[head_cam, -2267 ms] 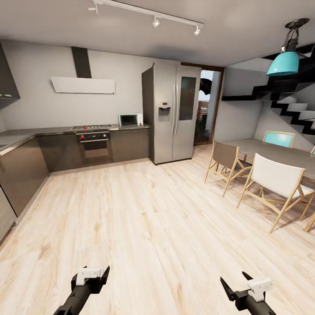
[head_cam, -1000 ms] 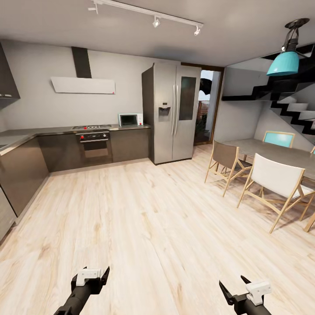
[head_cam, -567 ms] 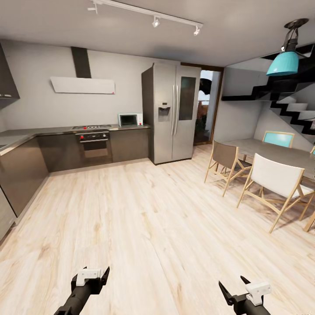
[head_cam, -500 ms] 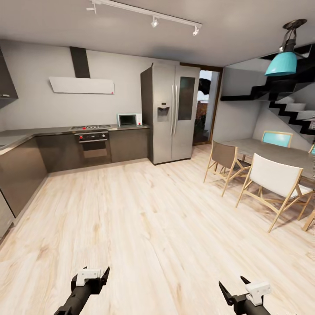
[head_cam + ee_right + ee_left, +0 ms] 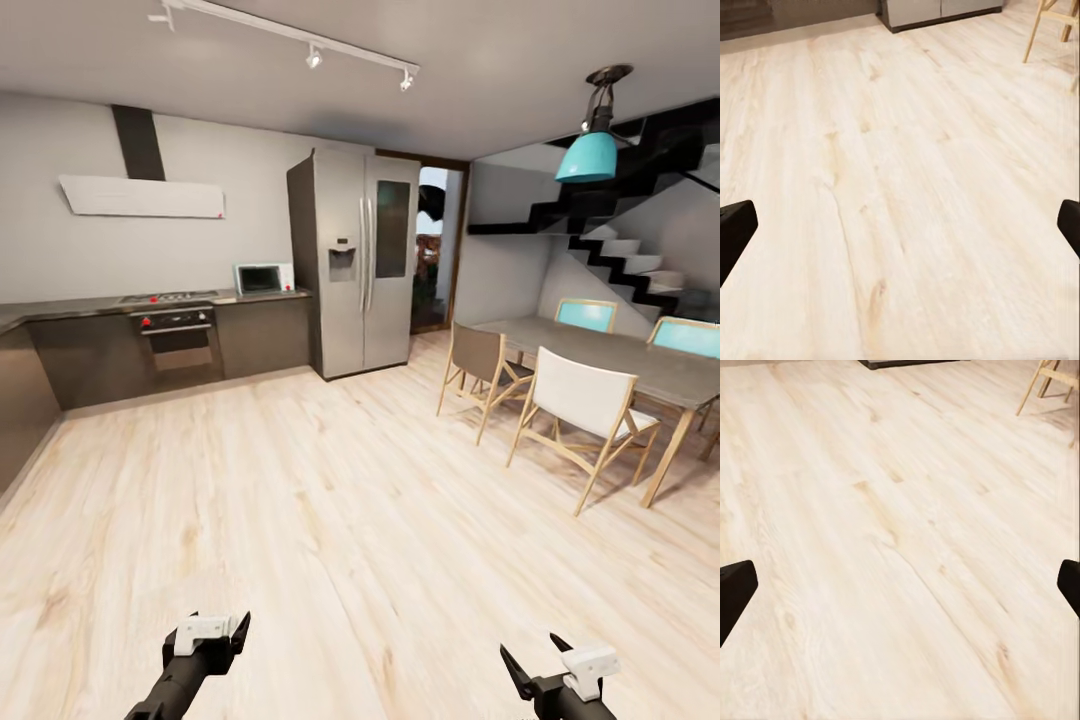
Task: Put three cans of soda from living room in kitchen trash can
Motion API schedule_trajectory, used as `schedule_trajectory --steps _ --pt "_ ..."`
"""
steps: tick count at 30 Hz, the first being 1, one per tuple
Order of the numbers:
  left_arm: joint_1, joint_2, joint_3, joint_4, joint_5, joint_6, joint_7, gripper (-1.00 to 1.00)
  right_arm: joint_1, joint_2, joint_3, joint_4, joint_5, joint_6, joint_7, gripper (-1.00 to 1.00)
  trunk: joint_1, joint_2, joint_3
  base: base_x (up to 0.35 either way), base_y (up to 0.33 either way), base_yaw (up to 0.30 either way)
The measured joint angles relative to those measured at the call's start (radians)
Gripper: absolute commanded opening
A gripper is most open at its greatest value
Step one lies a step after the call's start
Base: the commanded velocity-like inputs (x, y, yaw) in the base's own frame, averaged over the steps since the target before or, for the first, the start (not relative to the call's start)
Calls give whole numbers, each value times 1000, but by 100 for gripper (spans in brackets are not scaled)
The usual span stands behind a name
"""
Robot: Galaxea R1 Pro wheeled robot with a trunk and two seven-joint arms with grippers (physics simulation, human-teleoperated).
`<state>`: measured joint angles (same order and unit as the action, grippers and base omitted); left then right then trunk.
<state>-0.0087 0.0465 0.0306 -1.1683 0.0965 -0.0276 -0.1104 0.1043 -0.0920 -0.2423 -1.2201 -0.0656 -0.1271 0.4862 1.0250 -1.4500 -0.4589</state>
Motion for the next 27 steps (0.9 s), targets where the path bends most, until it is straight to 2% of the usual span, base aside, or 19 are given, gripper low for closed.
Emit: schedule_trajectory --steps 13,17,27 --pt "0 0 0 22 1 0 0 100 -1 -3 -3 1 -3 5 -1 100 0 0 11 0 0 -233" --pt "0 0 0 22 0 0 0 100 -1 1 -4 1 -2 -1 0 100 0 0 13 0 0 -68" --pt "0 0 -1 22 0 0 0 100 -2 1 -2 1 -3 2 -1 100 0 0 4 148 160 -127"
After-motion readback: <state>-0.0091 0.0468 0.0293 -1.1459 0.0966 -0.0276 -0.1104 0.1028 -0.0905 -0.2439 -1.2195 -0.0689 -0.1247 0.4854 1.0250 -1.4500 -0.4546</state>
